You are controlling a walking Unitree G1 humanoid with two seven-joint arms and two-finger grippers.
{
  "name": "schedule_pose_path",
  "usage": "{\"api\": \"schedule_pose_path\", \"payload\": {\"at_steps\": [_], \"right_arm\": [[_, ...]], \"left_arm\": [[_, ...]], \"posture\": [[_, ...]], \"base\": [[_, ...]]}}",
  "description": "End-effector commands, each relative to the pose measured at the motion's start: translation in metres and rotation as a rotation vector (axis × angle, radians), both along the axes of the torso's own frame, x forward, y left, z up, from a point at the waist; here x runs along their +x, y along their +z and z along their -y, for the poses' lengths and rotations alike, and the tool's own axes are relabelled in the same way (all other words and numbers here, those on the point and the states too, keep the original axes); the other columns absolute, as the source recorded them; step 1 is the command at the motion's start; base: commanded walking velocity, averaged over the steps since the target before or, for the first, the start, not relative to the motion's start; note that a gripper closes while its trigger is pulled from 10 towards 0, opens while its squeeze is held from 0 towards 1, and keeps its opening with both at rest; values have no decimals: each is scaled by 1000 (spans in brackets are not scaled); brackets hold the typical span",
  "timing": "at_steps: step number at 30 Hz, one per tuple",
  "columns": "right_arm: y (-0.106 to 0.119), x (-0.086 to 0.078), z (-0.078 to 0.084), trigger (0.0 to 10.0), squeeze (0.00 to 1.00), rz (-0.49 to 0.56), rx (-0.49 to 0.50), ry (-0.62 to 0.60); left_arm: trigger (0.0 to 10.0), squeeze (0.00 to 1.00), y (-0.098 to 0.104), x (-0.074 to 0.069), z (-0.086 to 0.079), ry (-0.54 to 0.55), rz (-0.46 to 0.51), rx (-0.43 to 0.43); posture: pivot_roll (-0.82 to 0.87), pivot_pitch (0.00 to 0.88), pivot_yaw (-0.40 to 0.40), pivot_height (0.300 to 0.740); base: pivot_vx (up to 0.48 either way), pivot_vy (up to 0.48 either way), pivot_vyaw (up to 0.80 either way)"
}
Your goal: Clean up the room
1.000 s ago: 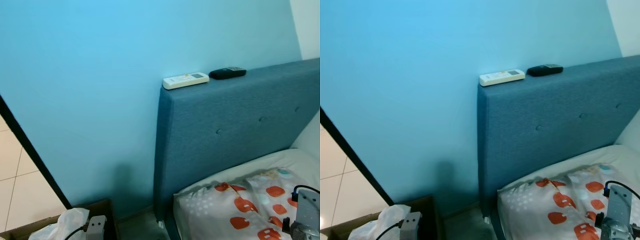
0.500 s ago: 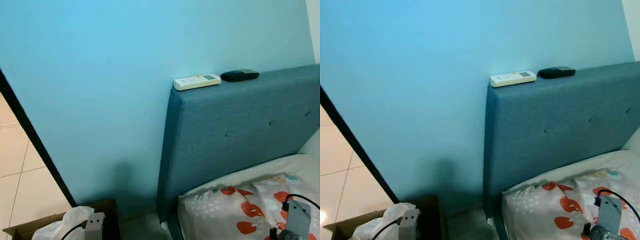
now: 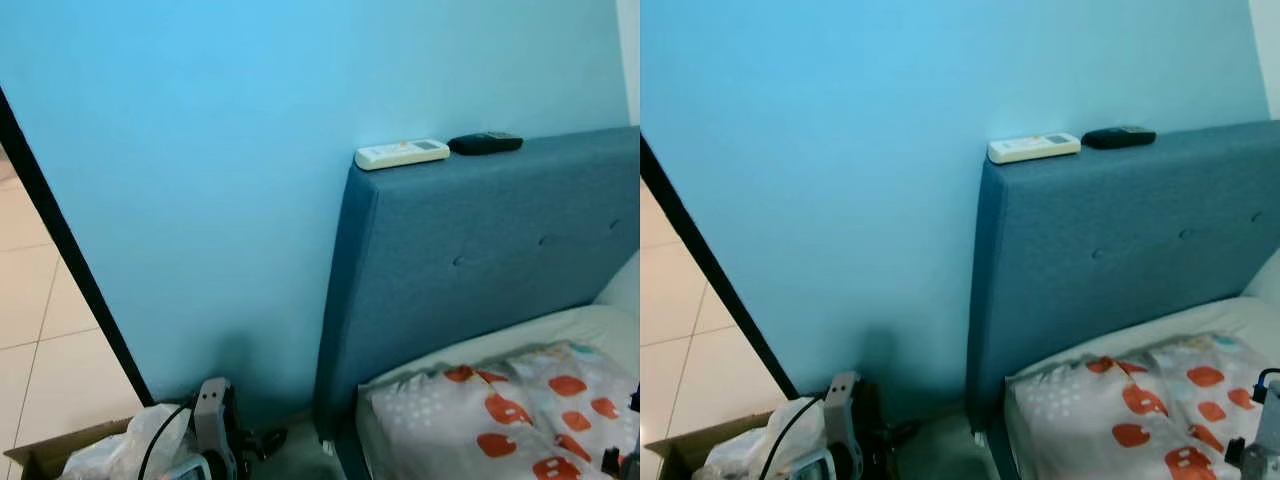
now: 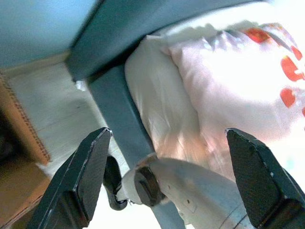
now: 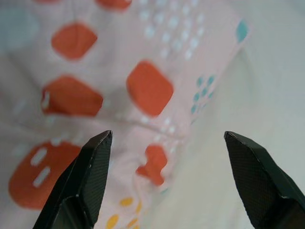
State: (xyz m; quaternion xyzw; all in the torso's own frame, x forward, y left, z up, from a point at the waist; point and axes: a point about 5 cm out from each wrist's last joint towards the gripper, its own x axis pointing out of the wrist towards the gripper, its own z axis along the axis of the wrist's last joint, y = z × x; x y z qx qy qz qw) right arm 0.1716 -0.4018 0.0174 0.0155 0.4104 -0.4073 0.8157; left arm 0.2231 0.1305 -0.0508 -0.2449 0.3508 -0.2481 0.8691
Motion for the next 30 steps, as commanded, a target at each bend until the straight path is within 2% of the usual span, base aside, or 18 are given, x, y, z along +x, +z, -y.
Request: {"api": "schedule_pose_path", "payload": {"at_steps": [1, 2, 3, 5, 7, 9, 13, 14, 15, 16, 17, 22, 24, 27, 28, 29, 30], "right_arm": [[-10, -4, -8, 10000, 0, -4, 67, -12], [-17, -4, -18, 10000, 0, 32, 148, -37], [-17, -4, -18, 10000, 0, 32, 148, -37], [-27, -4, -38, 10000, 0, 82, 260, -61], [-27, -4, -38, 10000, 0, 82, 260, -61], [-26, -4, -48, 10000, 0, 110, 282, -72], [-19, -4, -49, 10000, 0, 127, 259, -73], [-8, -4, -45, 10000, 0, 153, 222, -76], [-8, -4, -45, 10000, 0, 153, 222, -76], [12, -4, -37, 10000, 0, 182, 161, -76], [20, -6, -32, 10000, 0, 190, 132, -75], [31, -11, -27, 10000, 0, 195, 102, -73], [45, -21, -18, 10000, 0, 207, 83, -106], [50, -24, -16, 10000, 0, 213, 79, -118], [66, -30, -7, 10000, 0, 202, 24, -126], [66, -30, -7, 10000, 0, 202, 24, -126], [83, -40, 4, 10000, 0, 163, -50, -150]], "left_arm": [[10000, 0, -1, -2, 6, -36, -5, -5], [10000, 0, -1, -2, 7, -41, -4, -11], [10000, 0, -1, -2, 7, -41, -4, -11], [10000, 0, -1, -4, 8, -56, -2, -26], [10000, 0, -1, -4, 8, -56, -2, -26], [10000, 0, -1, -6, 8, -68, -2, -30], [10000, 0, -2, -7, 7, -70, -4, -28], [10000, 0, -4, -9, 5, -70, -10, -23], [10000, 0, -4, -9, 5, -70, -10, -23], [10000, 0, -5, -12, 3, -71, -17, -20], [10000, 0, -6, -13, 2, -73, -21, -19], [10000, 0, -7, -15, 2, -79, -23, -19], [10000, 0, -7, -17, 2, -82, -24, -18], [10000, 0, -8, -17, 2, -83, -24, -18], [10000, 0, -8, -18, 2, -90, -27, -15], [10000, 0, -8, -18, 2, -90, -27, -15], [10000, 0, -9, -20, 2, -97, -31, -12]], "posture": [[-30, 44, -41, 636], [-32, 45, -40, 631], [-32, 45, -40, 631], [-32, 49, -39, 621], [-32, 49, -39, 621], [-33, 58, -34, 611], [-31, 63, -33, 606], [-37, 65, -30, 601], [-37, 65, -30, 601], [-40, 67, -28, 591], [-40, 67, -28, 586], [-41, 66, -30, 576], [-41, 65, -31, 566], [-41, 65, -31, 561], [-49, 63, -27, 561], [-49, 63, -27, 561], [-57, 64, -28, 561]], "base": [[0, 0, 0], [0, 0, 0], [0, 0, 0], [0, 0, 0], [0, 0, 0], [0, 0, 0], [0, 0, 0], [0, 0, 0], [0, 0, 0], [0, 0, 0], [0, 0, 0], [0, 0, 0], [0, 0, 0], [0, 0, 0], [0, 0, 0], [0, 0, 0], [0, 0, 0]]}}
